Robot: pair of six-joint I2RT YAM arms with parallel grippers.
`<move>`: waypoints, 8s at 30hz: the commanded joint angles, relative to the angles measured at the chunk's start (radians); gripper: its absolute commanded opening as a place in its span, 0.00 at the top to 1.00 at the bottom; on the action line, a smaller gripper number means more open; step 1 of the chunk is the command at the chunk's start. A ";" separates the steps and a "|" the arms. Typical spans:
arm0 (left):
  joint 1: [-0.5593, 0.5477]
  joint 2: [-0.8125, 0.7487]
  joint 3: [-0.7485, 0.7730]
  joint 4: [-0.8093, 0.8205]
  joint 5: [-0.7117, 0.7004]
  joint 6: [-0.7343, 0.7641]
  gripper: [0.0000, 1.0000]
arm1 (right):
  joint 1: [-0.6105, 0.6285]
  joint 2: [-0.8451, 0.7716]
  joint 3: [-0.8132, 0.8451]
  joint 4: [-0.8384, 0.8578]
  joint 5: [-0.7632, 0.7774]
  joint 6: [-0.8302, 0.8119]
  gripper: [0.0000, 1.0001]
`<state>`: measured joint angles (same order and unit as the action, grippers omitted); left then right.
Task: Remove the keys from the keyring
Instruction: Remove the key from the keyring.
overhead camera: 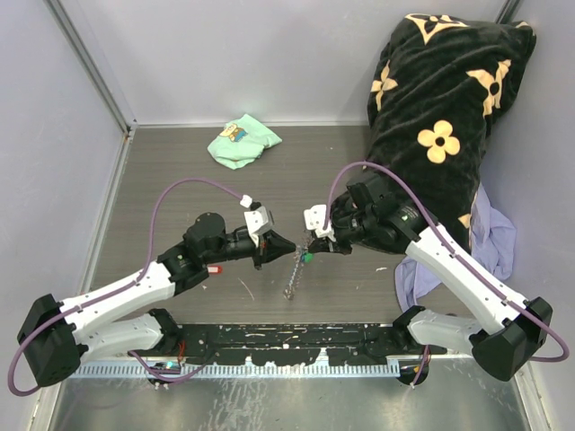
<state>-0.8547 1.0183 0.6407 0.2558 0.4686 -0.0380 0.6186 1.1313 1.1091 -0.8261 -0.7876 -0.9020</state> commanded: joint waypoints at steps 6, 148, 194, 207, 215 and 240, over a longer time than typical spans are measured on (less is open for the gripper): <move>0.020 -0.037 -0.110 0.310 -0.177 -0.268 1.00 | 0.012 -0.054 -0.044 0.044 -0.039 -0.034 0.99; -0.132 -0.132 -0.088 0.106 -0.168 0.085 1.00 | 0.007 -0.004 -0.134 0.347 -0.079 0.364 0.99; -0.132 -0.129 -0.126 0.212 -0.167 -0.069 1.00 | -0.022 0.050 -0.105 0.198 -0.235 0.170 0.79; -0.132 -0.116 -0.125 0.226 -0.151 -0.080 1.00 | -0.019 0.047 -0.112 0.231 -0.265 0.205 0.66; -0.132 -0.100 -0.120 0.236 -0.146 -0.085 1.00 | -0.018 0.038 -0.113 0.235 -0.297 0.208 0.66; -0.132 -0.093 -0.118 0.251 -0.143 -0.102 1.00 | 0.017 0.054 -0.120 0.238 -0.285 0.179 0.92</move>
<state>-0.9829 0.9302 0.5060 0.3782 0.3225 -0.1246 0.6250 1.1912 0.9817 -0.6071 -1.0550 -0.7067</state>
